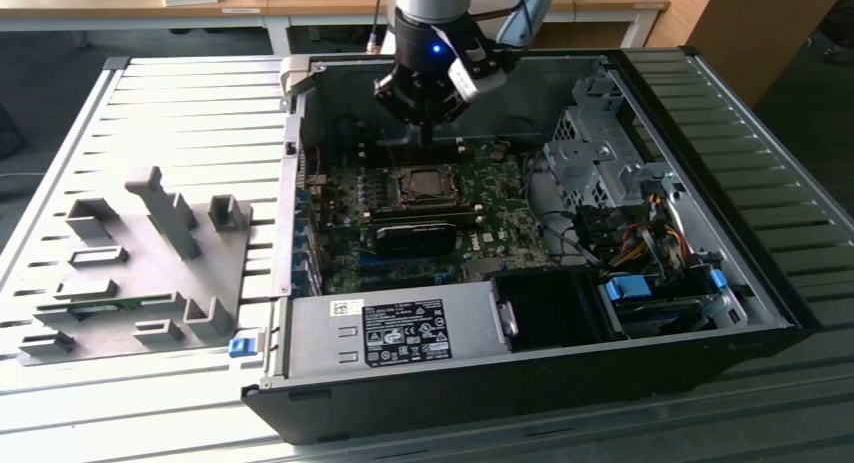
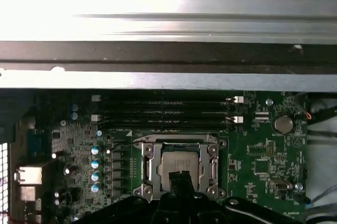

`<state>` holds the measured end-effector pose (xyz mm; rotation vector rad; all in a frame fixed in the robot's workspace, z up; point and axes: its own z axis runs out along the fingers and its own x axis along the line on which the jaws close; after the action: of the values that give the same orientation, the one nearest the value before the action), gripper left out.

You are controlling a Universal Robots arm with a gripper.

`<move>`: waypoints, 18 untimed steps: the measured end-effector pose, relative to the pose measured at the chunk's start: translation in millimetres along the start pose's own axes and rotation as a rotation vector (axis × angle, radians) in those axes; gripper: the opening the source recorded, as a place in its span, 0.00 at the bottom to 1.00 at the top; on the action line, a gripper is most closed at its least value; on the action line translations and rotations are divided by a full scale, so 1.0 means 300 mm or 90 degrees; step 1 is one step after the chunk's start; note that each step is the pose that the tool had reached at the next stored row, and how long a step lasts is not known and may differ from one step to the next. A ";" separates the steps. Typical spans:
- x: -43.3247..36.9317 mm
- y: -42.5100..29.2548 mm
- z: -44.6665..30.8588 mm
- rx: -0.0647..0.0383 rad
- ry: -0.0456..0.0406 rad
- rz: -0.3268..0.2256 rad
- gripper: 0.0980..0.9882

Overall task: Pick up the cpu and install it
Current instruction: 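Install the first cpu locking lever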

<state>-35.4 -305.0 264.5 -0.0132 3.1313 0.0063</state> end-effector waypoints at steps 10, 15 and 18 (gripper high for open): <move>0.005 0.000 0.005 -0.001 0.0002 -0.058 0.01; 0.007 0.000 0.010 0.000 0.0002 -0.008 0.01; 0.015 0.000 0.010 0.000 0.0001 -0.005 0.01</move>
<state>-39.8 -305.0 261.4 -0.0254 3.1313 0.0061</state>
